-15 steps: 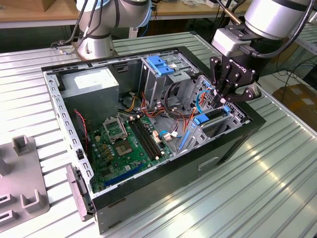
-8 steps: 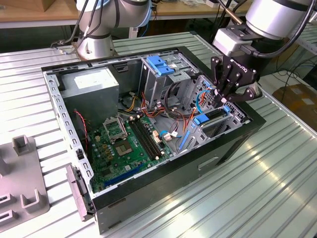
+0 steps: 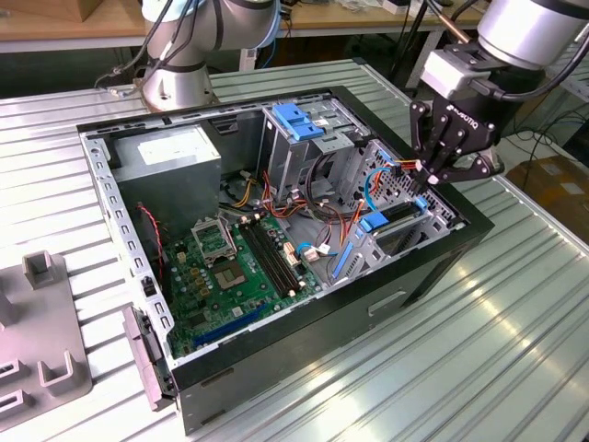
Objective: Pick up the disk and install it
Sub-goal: 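Insert the first disk wire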
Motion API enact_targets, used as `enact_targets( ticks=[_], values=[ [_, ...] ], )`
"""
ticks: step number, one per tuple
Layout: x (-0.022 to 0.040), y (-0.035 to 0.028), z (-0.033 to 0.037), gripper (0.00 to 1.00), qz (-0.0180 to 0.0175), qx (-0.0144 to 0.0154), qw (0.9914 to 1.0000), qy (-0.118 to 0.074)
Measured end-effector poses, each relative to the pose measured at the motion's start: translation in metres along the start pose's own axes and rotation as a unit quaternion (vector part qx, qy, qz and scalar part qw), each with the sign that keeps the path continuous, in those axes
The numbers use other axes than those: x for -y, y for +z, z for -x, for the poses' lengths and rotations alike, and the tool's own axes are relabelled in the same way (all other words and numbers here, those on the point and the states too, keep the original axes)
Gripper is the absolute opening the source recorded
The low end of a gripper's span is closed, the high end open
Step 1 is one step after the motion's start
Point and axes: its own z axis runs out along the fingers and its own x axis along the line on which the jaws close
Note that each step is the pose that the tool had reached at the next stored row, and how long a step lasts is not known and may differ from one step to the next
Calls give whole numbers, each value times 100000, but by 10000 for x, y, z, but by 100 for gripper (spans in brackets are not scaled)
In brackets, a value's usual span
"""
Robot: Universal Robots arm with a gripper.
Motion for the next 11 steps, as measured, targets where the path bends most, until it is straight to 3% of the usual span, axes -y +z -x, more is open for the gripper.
enact_targets(
  ticks=[6,9,11],
  values=[
    [-1,-72,1,10,-1,-43,100000,-8],
    [-4,-179,1,10,-9,-209,100000,-51],
    [-4,-182,1,10,-12,-244,99999,-435]
  ],
)
